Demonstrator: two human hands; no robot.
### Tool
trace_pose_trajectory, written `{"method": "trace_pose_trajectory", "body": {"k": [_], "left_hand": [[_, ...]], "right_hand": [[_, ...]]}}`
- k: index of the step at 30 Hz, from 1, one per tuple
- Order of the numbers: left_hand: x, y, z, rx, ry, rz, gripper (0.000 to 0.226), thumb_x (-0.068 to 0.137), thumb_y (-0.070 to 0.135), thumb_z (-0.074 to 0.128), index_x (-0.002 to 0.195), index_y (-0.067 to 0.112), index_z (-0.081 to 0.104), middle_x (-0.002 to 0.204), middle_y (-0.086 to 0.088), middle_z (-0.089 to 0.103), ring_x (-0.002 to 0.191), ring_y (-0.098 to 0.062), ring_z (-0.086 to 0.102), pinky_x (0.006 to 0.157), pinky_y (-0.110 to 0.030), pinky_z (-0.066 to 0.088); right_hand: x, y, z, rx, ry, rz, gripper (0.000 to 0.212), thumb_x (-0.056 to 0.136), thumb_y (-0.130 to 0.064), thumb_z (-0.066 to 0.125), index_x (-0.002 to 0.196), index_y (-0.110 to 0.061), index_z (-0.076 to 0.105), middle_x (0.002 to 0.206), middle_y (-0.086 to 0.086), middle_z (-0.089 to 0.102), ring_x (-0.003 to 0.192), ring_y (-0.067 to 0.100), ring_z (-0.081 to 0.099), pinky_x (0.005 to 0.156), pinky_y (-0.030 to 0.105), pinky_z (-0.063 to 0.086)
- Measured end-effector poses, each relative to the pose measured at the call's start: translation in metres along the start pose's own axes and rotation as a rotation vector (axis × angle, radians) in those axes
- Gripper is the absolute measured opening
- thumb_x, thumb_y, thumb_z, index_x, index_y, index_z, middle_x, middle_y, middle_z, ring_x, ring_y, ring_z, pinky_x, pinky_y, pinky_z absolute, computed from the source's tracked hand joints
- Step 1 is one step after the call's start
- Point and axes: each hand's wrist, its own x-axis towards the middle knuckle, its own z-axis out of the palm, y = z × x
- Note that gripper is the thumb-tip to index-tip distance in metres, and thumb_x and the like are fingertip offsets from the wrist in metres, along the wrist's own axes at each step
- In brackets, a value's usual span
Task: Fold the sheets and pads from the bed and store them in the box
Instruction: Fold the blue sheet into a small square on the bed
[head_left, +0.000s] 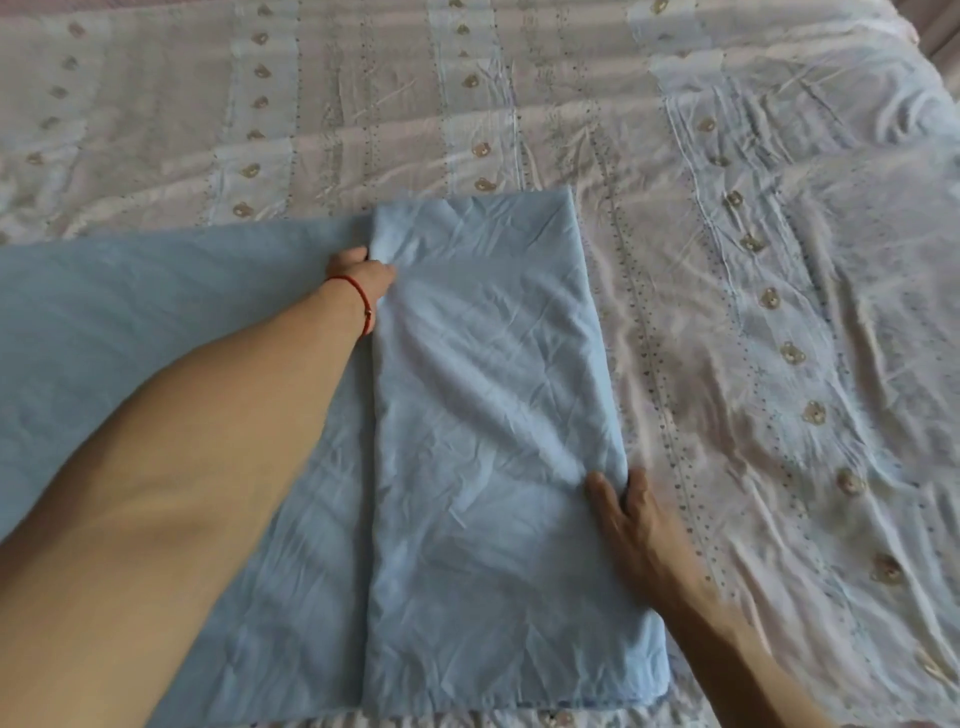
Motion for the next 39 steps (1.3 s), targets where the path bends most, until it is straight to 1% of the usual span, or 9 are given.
{"method": "trace_pose_trajectory", "body": {"k": [4, 9, 16, 21, 24, 27, 30, 34, 39], "left_hand": [[-0.016, -0.014, 0.003, 0.121, 0.123, 0.007, 0.03, 0.087, 0.027, 0.069, 0.108, 0.005, 0.074, 0.102, -0.01, 0.074, 0.091, -0.024, 0.069, 0.088, -0.042, 0.059], [-0.101, -0.06, -0.015, -0.064, -0.004, -0.134, 0.058, 0.067, 0.074, 0.067, 0.089, 0.021, 0.074, 0.103, -0.006, 0.076, 0.098, -0.028, 0.072, 0.09, -0.049, 0.059], [-0.252, -0.138, -0.03, 0.202, -0.053, -0.136, 0.023, 0.096, 0.035, 0.066, 0.109, 0.017, 0.061, 0.099, 0.001, 0.067, 0.096, -0.024, 0.066, 0.083, -0.032, 0.049], [-0.262, -0.125, -0.038, 0.492, 0.034, 0.076, 0.041, 0.086, 0.027, 0.073, 0.12, 0.014, 0.054, 0.111, -0.01, 0.062, 0.099, -0.033, 0.063, 0.078, -0.036, 0.048], [-0.269, -0.088, -0.069, 0.25, -0.086, 0.224, 0.027, 0.091, 0.026, 0.072, 0.114, 0.016, 0.063, 0.11, -0.005, 0.064, 0.093, -0.024, 0.065, 0.084, -0.034, 0.053], [-0.271, -0.04, -0.118, -0.237, -0.356, -0.004, 0.028, 0.102, 0.039, 0.055, 0.108, 0.017, 0.07, 0.106, -0.008, 0.073, 0.091, -0.024, 0.07, 0.075, -0.038, 0.059], [-0.251, -0.022, -0.184, -0.366, -0.516, -0.158, 0.039, 0.097, 0.055, 0.051, 0.097, 0.023, 0.073, 0.086, -0.001, 0.072, 0.073, -0.014, 0.066, 0.065, -0.03, 0.05], [-0.201, -0.054, -0.259, -0.285, -0.351, -0.114, 0.026, 0.082, 0.034, 0.074, 0.099, 0.015, 0.07, 0.08, -0.006, 0.068, 0.067, -0.019, 0.063, 0.062, -0.028, 0.048], [-0.157, -0.151, -0.311, -0.16, -0.3, -0.386, 0.031, 0.093, 0.019, 0.07, 0.12, 0.005, 0.067, 0.086, -0.011, 0.077, 0.076, -0.027, 0.074, 0.067, -0.038, 0.061]], "right_hand": [[0.001, 0.005, 0.001, 0.019, 0.015, -0.032, 0.043, 0.1, -0.058, 0.043, 0.103, -0.016, 0.049, 0.089, -0.004, 0.055, 0.077, 0.012, 0.053, 0.073, 0.037, 0.041], [-0.009, 0.008, -0.004, 0.072, -0.011, -0.029, 0.044, 0.097, -0.061, 0.047, 0.103, -0.018, 0.048, 0.088, -0.001, 0.06, 0.081, 0.022, 0.06, 0.077, 0.041, 0.048], [-0.039, -0.017, -0.012, 0.162, 0.078, -0.156, 0.017, 0.103, -0.042, 0.056, 0.118, -0.034, 0.057, 0.104, -0.007, 0.065, 0.093, 0.016, 0.065, 0.074, 0.031, 0.044], [-0.067, -0.076, -0.025, 0.075, 0.034, -0.353, 0.021, 0.103, -0.042, 0.057, 0.122, -0.036, 0.058, 0.109, -0.017, 0.07, 0.094, 0.0, 0.066, 0.082, 0.034, 0.05], [-0.095, -0.137, -0.013, -0.075, -0.007, -0.492, 0.039, 0.103, -0.041, 0.056, 0.14, -0.027, 0.054, 0.124, -0.012, 0.065, 0.113, 0.01, 0.062, 0.092, 0.031, 0.044], [-0.121, -0.204, 0.016, -0.197, -0.111, -0.596, 0.035, 0.105, -0.032, 0.052, 0.139, -0.025, 0.053, 0.127, 0.001, 0.068, 0.115, 0.026, 0.062, 0.088, 0.03, 0.04], [-0.141, -0.266, 0.077, -0.214, -0.185, -0.679, 0.017, 0.103, -0.024, 0.047, 0.118, -0.022, 0.055, 0.111, 0.008, 0.071, 0.097, 0.034, 0.064, 0.078, 0.037, 0.044], [-0.152, -0.307, 0.181, -0.304, -0.291, -0.723, 0.036, 0.102, -0.032, 0.046, 0.135, -0.019, 0.044, 0.109, 0.02, 0.068, 0.088, 0.05, 0.064, 0.072, 0.047, 0.048], [-0.16, -0.283, 0.235, -0.22, -0.275, -0.537, 0.055, 0.106, -0.05, 0.041, 0.153, -0.02, 0.039, 0.139, 0.009, 0.062, 0.129, 0.031, 0.056, 0.105, 0.042, 0.045]]}}
